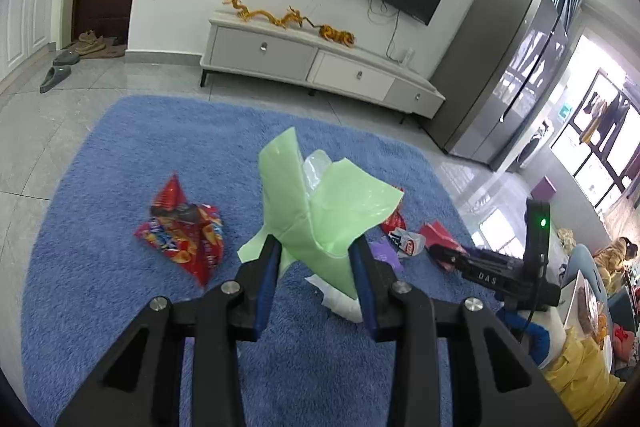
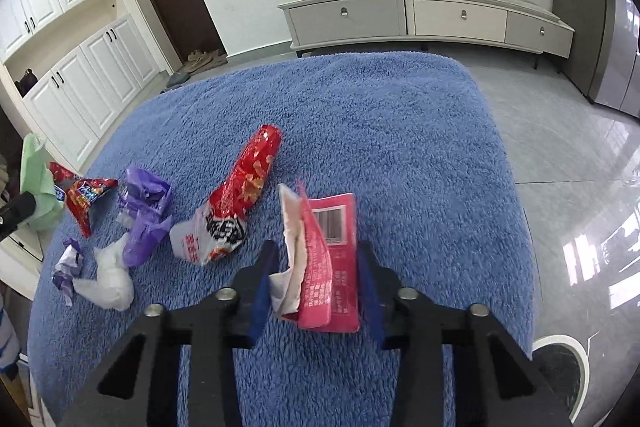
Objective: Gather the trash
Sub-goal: 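Carry both items to the bin and open both tools over it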
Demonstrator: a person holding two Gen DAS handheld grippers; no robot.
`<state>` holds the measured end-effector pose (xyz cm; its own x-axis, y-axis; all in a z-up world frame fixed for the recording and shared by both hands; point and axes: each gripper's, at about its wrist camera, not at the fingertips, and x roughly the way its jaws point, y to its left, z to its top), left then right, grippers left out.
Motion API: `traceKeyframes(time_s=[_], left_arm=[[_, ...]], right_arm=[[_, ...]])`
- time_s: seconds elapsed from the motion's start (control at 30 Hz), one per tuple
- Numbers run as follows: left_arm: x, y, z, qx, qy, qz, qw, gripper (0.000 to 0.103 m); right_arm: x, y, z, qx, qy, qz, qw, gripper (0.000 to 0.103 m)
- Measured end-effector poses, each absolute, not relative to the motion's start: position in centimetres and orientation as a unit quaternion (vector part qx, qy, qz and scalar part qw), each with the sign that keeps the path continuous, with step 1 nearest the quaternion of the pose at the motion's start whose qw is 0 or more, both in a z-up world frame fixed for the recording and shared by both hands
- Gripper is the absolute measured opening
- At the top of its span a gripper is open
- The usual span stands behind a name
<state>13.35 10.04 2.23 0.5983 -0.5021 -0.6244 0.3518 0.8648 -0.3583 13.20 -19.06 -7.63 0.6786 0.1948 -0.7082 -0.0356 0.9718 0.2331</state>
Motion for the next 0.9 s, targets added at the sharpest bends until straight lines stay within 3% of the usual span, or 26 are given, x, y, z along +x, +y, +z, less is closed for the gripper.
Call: traceKeyframes(time_s=[0.9], left_arm=[[1.6,17.8,11.8,-0.117,0.268,-0.183,0.939,0.034]], right_arm=[[-2.6,-18.7,2.0,0.116,0.269,0.086,0.952,0.031]])
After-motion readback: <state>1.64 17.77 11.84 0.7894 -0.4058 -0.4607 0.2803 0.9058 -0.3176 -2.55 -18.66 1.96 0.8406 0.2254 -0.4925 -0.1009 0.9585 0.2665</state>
